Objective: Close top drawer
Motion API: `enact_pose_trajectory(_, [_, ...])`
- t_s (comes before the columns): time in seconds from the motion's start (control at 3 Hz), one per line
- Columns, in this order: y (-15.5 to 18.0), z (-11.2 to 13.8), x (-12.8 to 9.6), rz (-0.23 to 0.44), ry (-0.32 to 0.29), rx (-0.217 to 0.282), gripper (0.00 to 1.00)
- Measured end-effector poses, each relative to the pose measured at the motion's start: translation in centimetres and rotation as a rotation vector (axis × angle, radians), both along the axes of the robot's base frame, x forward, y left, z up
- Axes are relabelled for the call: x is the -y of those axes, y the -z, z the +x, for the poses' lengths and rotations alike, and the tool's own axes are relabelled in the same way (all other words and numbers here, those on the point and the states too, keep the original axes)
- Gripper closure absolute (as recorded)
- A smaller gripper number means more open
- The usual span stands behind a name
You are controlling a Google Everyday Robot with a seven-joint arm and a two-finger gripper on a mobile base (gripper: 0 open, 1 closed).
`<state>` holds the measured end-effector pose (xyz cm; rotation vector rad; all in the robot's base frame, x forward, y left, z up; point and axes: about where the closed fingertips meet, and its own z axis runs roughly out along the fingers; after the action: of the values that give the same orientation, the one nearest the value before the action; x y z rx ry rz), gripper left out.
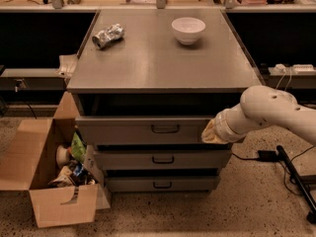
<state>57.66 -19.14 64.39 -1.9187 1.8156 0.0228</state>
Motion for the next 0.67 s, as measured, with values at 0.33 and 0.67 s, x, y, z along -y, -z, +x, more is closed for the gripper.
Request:
enact_pose_trajectory(0.33, [0.0,0.0,0.0,0.0,0.0,0.0,0.2])
enact_pose_trajectory(0.67, [0.0,0.0,0.0,0.0,0.0,0.0,0.0])
